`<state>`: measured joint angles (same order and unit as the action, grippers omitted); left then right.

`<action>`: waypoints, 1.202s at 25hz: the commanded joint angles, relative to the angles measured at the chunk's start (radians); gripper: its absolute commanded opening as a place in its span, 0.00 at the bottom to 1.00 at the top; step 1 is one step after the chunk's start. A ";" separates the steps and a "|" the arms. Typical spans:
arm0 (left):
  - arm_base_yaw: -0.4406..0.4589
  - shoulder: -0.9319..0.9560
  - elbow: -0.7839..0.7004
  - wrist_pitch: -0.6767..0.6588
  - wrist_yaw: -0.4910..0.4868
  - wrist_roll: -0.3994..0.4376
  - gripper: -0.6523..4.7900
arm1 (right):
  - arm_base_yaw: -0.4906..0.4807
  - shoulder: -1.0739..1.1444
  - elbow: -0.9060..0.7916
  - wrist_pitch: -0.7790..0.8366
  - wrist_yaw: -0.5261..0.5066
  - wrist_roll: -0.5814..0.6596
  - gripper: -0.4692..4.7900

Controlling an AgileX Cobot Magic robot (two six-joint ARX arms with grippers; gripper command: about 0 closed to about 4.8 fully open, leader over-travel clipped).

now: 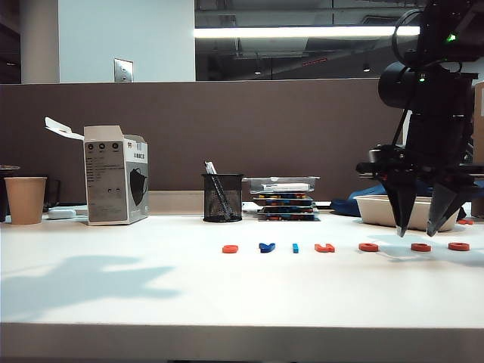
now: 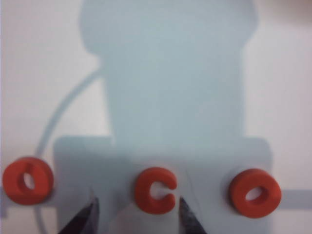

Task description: Select the appropriate letters from the row of letter magnets placed on the table to arrange into the word "cool".

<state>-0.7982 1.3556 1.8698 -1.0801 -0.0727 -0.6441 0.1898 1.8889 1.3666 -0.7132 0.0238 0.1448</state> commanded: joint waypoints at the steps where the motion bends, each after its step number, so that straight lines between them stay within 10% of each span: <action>1: 0.000 -0.003 0.003 0.004 -0.002 0.008 0.11 | -0.001 0.008 0.004 0.024 0.004 0.001 0.47; 30: 0.000 -0.003 0.003 0.005 -0.003 0.008 0.11 | -0.014 0.059 0.004 -0.001 0.018 0.006 0.47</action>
<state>-0.7982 1.3556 1.8698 -1.0813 -0.0727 -0.6441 0.1764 1.9408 1.3735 -0.7032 0.0410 0.1467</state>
